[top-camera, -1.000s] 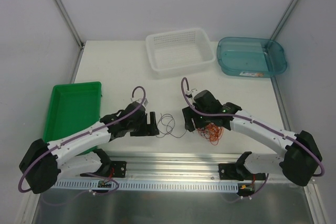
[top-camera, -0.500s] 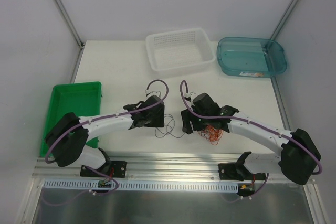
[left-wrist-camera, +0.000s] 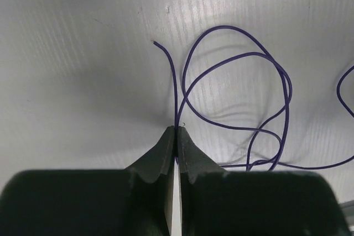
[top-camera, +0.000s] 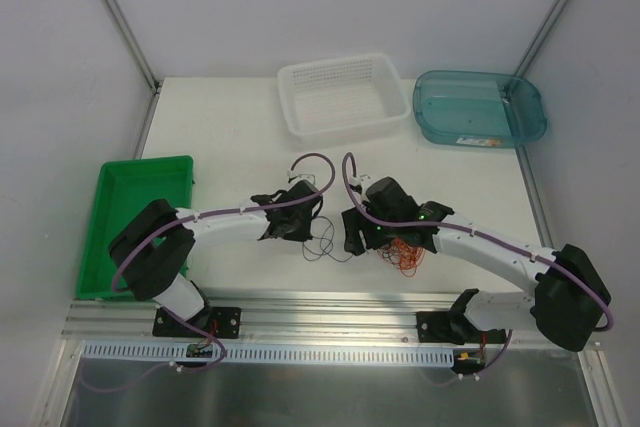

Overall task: Untangle the cables
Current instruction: Untie the cable.

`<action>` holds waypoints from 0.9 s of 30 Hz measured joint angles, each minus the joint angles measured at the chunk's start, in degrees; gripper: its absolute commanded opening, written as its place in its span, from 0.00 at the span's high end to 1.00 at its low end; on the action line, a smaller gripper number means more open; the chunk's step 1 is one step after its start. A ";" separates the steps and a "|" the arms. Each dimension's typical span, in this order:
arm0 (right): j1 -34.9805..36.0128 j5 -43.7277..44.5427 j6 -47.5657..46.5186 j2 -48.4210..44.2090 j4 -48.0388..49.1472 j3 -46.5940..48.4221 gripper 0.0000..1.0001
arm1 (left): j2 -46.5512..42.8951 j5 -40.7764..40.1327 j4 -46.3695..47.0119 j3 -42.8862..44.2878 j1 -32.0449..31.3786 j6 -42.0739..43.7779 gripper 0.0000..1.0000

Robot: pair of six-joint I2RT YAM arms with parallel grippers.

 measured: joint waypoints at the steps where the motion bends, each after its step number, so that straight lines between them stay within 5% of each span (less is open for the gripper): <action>1: 0.07 -0.02 0.00 0.13 0.00 0.00 0.29 | -0.13 0.00 0.00 0.00 0.00 0.07 1.00; 15: 0.20 9.35 5.60 9.35 -3.10 1.53 0.34 | -24.48 -1.01 -4.81 -1.11 0.00 -1.31 1.00; 18: 0.02 11.98 6.93 12.09 -4.85 3.96 0.42 | -28.81 -2.32 -7.15 -1.81 0.02 -1.55 1.00; 22: -2.21 13.14 8.98 14.19 -5.57 5.01 0.75 | -34.73 -5.20 -12.09 -1.84 0.13 -1.60 0.98; 27: -8.15 13.00 11.19 14.34 -5.81 3.65 0.99 | -42.03 -8.90 -18.60 0.09 1.62 -1.09 0.95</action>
